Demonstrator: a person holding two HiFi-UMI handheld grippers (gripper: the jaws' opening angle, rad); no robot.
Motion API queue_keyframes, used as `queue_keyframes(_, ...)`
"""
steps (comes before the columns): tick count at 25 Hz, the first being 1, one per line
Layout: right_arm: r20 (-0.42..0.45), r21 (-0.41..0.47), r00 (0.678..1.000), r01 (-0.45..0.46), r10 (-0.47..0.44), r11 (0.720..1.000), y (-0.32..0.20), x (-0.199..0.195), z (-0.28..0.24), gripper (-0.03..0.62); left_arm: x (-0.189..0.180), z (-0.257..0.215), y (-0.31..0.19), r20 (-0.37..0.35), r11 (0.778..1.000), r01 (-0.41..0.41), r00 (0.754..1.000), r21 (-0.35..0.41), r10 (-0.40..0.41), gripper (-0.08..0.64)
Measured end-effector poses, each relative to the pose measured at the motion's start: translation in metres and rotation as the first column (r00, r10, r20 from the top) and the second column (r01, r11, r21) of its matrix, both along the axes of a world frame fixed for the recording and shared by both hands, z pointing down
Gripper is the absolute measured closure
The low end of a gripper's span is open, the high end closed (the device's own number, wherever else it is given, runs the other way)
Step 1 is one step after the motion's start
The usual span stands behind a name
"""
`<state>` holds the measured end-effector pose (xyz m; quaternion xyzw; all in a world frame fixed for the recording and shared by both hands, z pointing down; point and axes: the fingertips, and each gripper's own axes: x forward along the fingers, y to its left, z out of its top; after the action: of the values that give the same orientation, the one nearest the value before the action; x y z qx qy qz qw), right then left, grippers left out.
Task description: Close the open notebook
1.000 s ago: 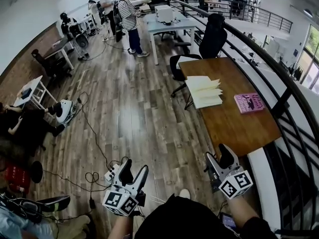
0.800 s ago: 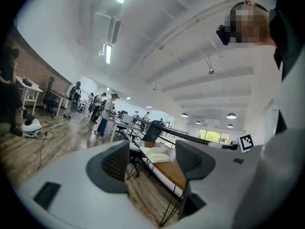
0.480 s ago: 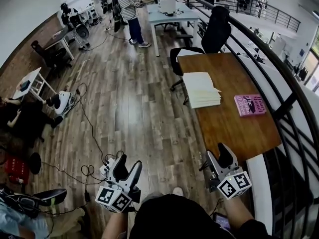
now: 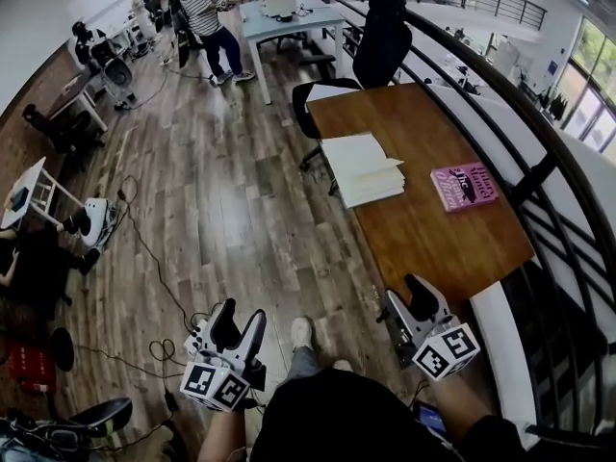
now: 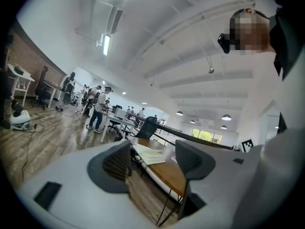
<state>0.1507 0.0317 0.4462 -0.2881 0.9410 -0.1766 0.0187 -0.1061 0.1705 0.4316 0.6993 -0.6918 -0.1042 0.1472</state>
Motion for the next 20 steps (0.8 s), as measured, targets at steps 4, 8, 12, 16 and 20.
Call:
queue_keyframes(4,0.001,0.004,0.998,-0.056,0.056,0.998,-0.030,-0.012,-0.008,0.377,-0.016,-0.006,-0.039,0.014,0.998,-0.050,0.999,0.027,0.049,0.261)
queue_keyframes(8,-0.005,0.054,0.998,-0.066,0.066,0.996,-0.053,-0.044,-0.026,0.376,-0.041,-0.016,-0.076,0.064,0.995,-0.097,0.993,0.039,0.095,0.261)
queue_keyframes(12,-0.029,0.068,0.996,-0.077,0.079,0.995,-0.077,-0.067,-0.029,0.376,-0.063,-0.017,-0.107,0.073,0.991,-0.124,0.990,0.045,0.120,0.261)
queue_keyframes(16,-0.030,0.065,0.994,-0.106,0.108,0.992,-0.101,-0.088,-0.032,0.376,-0.091,-0.016,-0.129,0.064,0.989,-0.142,0.988,0.046,0.139,0.261)
queue_keyframes(20,-0.031,0.058,0.992,-0.121,0.123,0.991,-0.125,-0.110,-0.032,0.380,-0.116,-0.012,-0.154,0.047,0.988,-0.149,0.988,0.047,0.147,0.261)
